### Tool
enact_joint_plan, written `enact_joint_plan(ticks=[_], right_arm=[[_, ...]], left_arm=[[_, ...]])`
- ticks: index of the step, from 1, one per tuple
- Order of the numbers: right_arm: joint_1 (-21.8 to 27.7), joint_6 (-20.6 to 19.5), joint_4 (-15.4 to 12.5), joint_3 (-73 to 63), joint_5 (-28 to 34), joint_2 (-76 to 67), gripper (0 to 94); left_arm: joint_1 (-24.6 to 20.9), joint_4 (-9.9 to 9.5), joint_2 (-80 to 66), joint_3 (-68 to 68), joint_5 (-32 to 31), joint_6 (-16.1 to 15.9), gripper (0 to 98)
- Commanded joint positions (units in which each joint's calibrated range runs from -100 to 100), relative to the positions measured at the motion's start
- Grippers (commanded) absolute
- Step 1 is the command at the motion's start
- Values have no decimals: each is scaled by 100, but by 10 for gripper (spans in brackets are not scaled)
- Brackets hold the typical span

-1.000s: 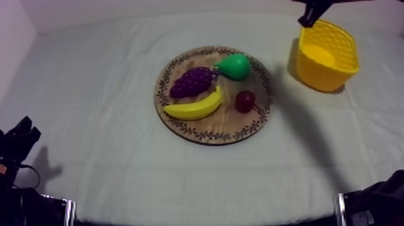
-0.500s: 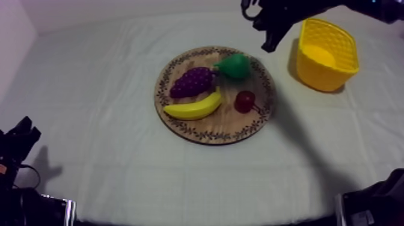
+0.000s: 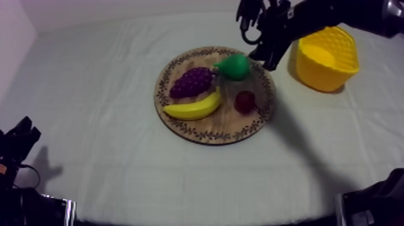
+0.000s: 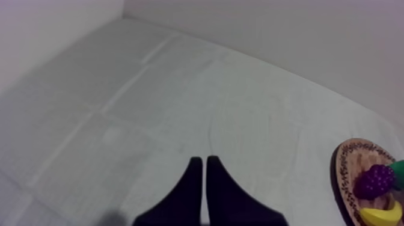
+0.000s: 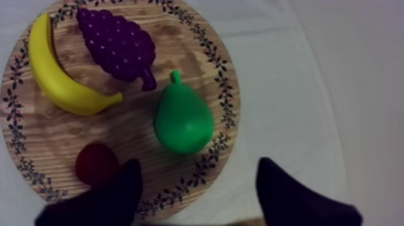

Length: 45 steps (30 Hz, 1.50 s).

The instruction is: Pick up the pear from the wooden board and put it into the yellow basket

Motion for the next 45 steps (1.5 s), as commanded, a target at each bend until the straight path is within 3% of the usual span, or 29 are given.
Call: enact_joint_plan(ticks=[1, 14, 33, 39, 45], right_arm=[[7, 79, -57, 45, -89, -11, 828], [-31, 105, -71, -103, -199, 399, 859], [-116, -434, 646, -1230, -203, 2316, 765], [-79, -396, 716, -1206, -516, 2570, 702], [-88, -417, 776, -1159, -768, 2751, 555]], left_arm=[[-3, -2, -4, 4, 1, -1, 1], [-3, -2, -4, 4, 1, -1, 1], [-3, -2, -4, 4, 1, -1, 1], [-3, -2, -4, 4, 1, -1, 1], [-3, -2, -4, 4, 1, -1, 1]])
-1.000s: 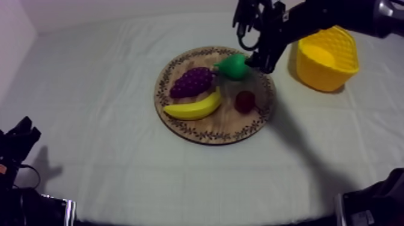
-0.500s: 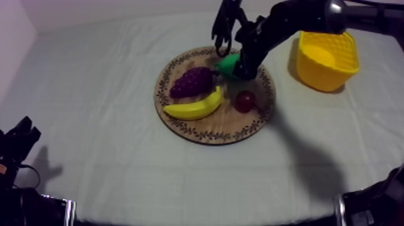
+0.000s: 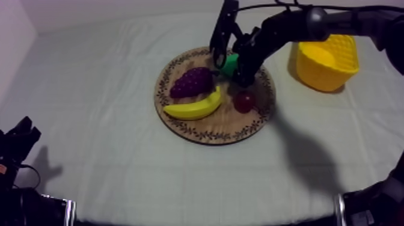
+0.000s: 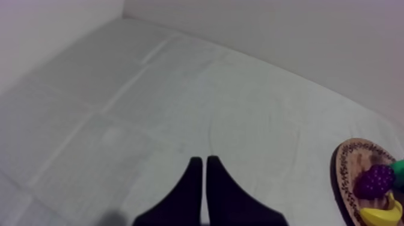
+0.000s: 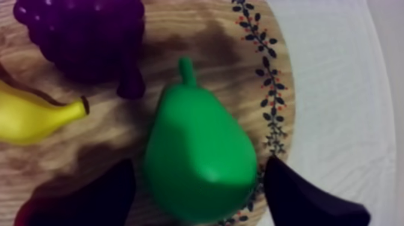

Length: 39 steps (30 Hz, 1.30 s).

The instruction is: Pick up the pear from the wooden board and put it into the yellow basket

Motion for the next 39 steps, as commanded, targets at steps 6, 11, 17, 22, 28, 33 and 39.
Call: enact_joint_plan(ticks=[6, 11, 17, 22, 28, 33, 39], right_arm=[[1, 262, -252, 6, -124, 66, 491], [-4, 478, -486, 120, -138, -95, 467], [176, 993, -960, 599, -53, -912, 467], [607, 1576, -1352, 1265, 57, -2116, 468], [1350, 2194, -1741, 1780, 517, -3517, 474], [1915, 2376, -1823, 1783, 1107, -4273, 478], [2390, 2374, -1786, 1639, 1374, -4493, 480]], left_arm=[[-3, -2, -4, 4, 1, -1, 1], [-3, -2, -4, 4, 1, -1, 1], [-3, -2, -4, 4, 1, -1, 1], [-3, -2, -4, 4, 1, 1, 1], [-3, -2, -4, 4, 1, 0, 1], [-3, -2, -4, 4, 1, -1, 1], [-3, -2, -4, 4, 1, -1, 1]])
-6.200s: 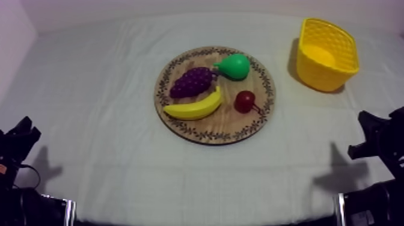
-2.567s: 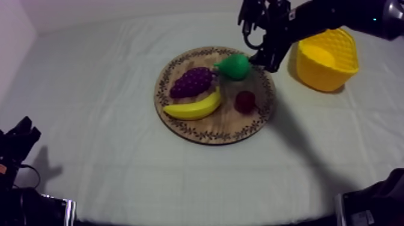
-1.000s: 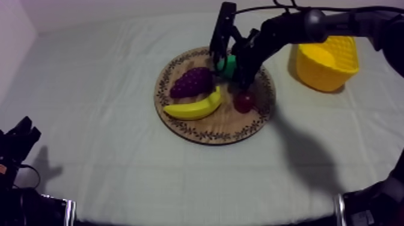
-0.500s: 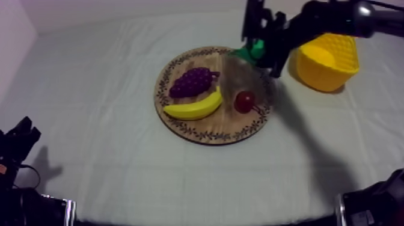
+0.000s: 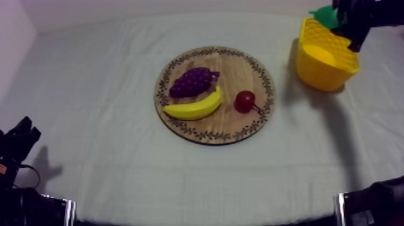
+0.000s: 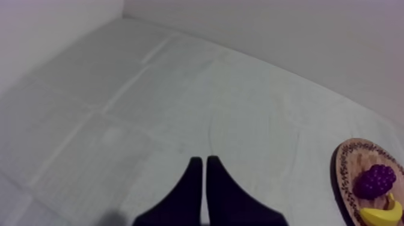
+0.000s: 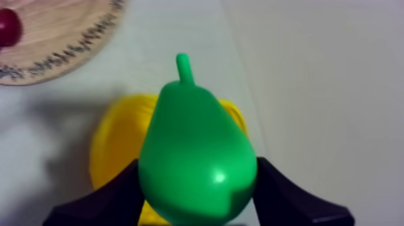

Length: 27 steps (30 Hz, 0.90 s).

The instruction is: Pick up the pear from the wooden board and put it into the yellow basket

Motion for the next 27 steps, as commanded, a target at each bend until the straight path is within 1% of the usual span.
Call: enact_joint_plan(ticks=[1, 8, 16, 27], right_arm=[[239, -50, 47, -47, -13, 43, 481], [390, -367, 278, -334, -147, 594, 479], [393, -703, 538, -828, -360, 1625, 475], [387, -926, 792, -1137, -520, 2757, 482]], left_arm=[[-3, -2, -4, 4, 1, -1, 1], [-3, -2, -4, 4, 1, -1, 1], [-3, -2, -4, 4, 1, -1, 1], [-3, -2, -4, 4, 1, 1, 1]])
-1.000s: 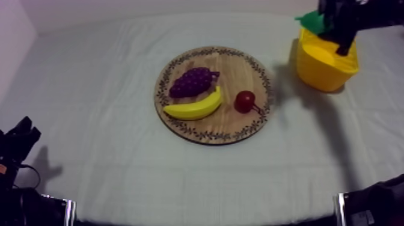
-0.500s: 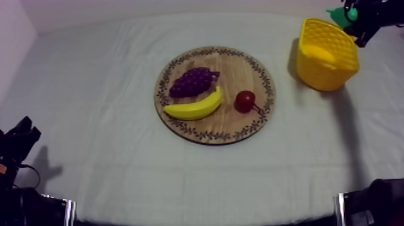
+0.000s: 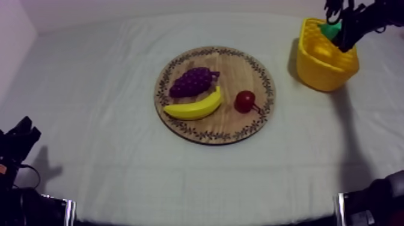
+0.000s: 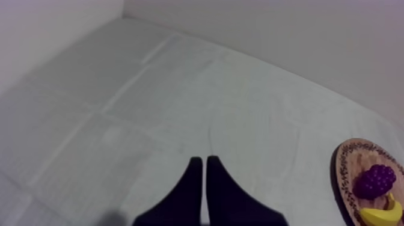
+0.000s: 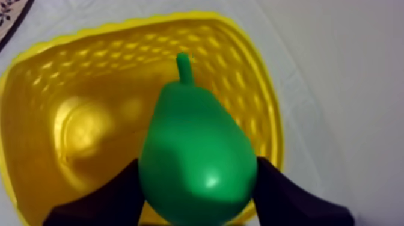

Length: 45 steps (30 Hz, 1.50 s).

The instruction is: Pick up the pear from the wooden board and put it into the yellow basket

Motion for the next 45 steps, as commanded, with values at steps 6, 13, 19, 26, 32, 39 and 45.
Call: enact_joint_plan(ticks=[6, 13, 19, 26, 32, 39, 45], right_arm=[[16, -33, 79, 95, -138, 364, 485], [71, 70, -91, 147, -267, 433, 672], [78, 100, -217, 323, -405, 270, 573], [85, 123, -657, 996, -803, -528, 80], [75, -417, -1088, 1975, -1494, -1627, 16], [32, -942, -1534, 3342, -1913, -3064, 8], [-127, -1224, -1577, 4429, -1758, -4345, 7]], left_arm=[[-3, -2, -4, 4, 1, -1, 1], [-3, -2, -4, 4, 1, 0, 1], [-3, -2, -4, 4, 1, -1, 1], [-3, -2, -4, 4, 1, 3, 1], [-3, -2, -4, 4, 1, 4, 1], [-3, -2, -4, 4, 1, 4, 1], [-3, -2, -4, 4, 1, 2, 1]])
